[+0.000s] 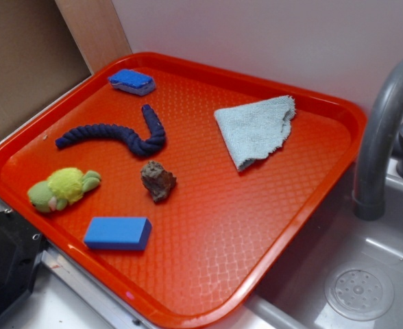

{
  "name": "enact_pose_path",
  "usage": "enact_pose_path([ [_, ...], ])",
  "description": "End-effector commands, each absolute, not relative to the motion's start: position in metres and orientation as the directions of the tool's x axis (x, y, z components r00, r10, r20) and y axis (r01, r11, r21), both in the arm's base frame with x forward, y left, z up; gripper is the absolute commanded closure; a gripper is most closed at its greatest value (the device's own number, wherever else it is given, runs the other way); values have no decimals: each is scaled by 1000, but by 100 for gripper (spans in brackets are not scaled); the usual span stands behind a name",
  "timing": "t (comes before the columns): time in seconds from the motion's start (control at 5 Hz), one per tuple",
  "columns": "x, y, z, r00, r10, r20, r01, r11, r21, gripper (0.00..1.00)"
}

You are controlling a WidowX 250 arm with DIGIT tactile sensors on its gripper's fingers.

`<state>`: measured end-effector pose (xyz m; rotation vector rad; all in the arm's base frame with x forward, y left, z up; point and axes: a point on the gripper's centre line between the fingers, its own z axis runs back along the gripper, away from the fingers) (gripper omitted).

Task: Grab the blue sponge.

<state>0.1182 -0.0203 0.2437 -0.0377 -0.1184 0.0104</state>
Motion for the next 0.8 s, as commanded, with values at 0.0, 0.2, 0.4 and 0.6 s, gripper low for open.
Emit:
enact_pose_path([
  [0.0, 118, -20, 244, 993, 13, 118, -8, 999, -38, 0],
  [0.2, 148, -22, 234, 963, 167, 212, -152, 985, -86, 0],
  [0.4, 176, -22, 221, 920, 283, 272, -241, 954, -179, 0],
  [0.6, 205, -9, 205, 835, 437, 335, -409, 899, -154, 0],
])
